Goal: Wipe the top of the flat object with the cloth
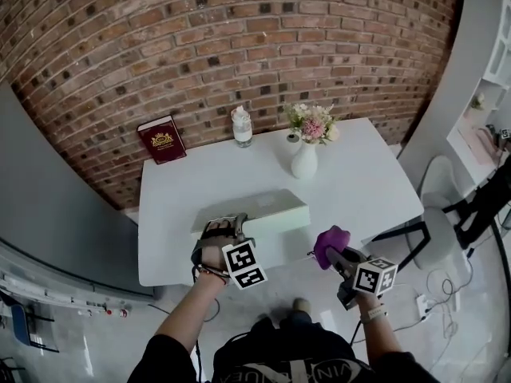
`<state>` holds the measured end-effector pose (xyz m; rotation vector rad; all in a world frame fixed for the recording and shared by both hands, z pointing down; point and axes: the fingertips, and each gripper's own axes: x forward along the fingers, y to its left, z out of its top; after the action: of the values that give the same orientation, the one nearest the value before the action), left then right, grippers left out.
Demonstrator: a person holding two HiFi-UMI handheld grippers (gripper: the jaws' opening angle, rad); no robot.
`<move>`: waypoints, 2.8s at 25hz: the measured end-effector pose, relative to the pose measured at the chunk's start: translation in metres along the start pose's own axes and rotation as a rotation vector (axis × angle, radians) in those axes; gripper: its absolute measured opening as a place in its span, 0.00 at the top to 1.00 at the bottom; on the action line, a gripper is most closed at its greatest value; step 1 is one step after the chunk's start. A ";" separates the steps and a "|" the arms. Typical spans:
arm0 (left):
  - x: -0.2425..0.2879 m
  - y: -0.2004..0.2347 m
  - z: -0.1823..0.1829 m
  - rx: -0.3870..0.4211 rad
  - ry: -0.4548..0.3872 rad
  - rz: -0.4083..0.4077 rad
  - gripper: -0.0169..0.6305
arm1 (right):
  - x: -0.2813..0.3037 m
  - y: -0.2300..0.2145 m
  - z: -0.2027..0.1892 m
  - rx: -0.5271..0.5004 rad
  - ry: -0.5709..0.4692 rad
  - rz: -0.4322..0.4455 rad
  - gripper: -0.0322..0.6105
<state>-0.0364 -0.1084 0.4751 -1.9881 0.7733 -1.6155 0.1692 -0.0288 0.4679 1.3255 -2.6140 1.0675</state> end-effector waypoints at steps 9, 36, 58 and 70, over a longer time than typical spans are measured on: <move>0.004 -0.041 0.006 0.114 -0.033 0.198 0.55 | -0.008 -0.004 -0.025 0.029 0.020 -0.026 0.86; 0.015 -0.178 0.002 0.055 -0.141 0.084 0.52 | -0.010 -0.002 -0.106 0.110 0.115 -0.083 0.86; -0.046 -0.048 -0.148 -1.054 -0.360 0.120 0.93 | 0.156 0.148 -0.012 -0.233 0.261 0.234 0.86; -0.008 -0.085 -0.175 -1.170 -0.163 -0.040 0.92 | 0.331 0.201 -0.054 -0.265 0.608 0.344 0.86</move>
<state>-0.1977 -0.0413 0.5618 -2.8075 1.8972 -1.0154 -0.2013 -0.1496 0.4985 0.4120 -2.4219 0.9177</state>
